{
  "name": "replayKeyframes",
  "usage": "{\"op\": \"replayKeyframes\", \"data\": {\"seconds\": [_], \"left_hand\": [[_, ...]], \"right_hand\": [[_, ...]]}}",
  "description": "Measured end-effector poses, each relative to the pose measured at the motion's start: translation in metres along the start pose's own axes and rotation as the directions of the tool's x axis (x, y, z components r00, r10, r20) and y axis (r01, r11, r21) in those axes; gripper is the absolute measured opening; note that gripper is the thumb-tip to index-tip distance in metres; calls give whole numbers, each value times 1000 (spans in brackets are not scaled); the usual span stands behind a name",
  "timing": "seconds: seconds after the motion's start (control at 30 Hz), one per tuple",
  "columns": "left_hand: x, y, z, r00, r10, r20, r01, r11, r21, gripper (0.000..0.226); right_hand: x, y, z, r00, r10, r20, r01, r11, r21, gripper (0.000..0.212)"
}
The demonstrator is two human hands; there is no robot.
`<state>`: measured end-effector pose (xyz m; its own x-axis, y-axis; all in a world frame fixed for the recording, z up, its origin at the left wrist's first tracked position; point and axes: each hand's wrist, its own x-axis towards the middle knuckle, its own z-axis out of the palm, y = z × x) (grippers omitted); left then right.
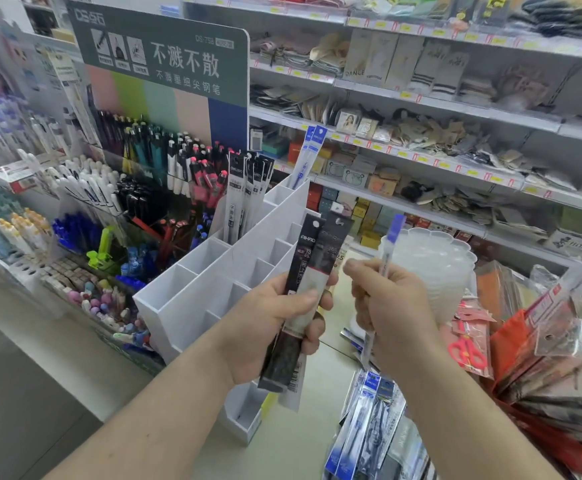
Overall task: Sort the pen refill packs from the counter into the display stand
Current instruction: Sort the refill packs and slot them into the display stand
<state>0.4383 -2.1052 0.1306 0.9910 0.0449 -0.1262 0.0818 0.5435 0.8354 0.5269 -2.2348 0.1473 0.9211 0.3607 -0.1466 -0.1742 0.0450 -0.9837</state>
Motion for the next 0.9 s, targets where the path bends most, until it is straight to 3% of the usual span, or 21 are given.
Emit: {"op": "replayKeyframes", "data": {"seconds": [0.13,0.23,0.33,0.5,0.6,0.73,0.87,0.9], "left_hand": [[0,0,-2,996,-41,82,55,984,-169,18],[-2,1,-3,994,-49,101,66,983,-173,18],[-1,1,-6,997,-52,56,56,996,-71,24],[3,-3,-4,964,40,-262,10,982,186,14],[1,-9,1,945,86,-315,43,924,381,11],[0,-17,13,969,2,-245,70,956,284,23],[-1,-19,12,974,50,-223,11,964,266,28],[-1,-19,11,966,58,-251,10,965,263,30]], "right_hand": [[1,4,3,906,180,382,-162,984,-80,34],[3,6,2,860,204,467,-217,976,-28,22],[5,7,1,901,180,395,-204,979,18,11],[8,4,1,984,110,138,-119,991,63,27],[5,0,6,999,37,6,-37,999,-27,30],[4,6,13,993,-82,-81,72,991,-114,22],[0,9,18,993,-92,-78,85,993,-85,32],[-2,8,17,996,-70,-62,63,992,-107,43]]}}
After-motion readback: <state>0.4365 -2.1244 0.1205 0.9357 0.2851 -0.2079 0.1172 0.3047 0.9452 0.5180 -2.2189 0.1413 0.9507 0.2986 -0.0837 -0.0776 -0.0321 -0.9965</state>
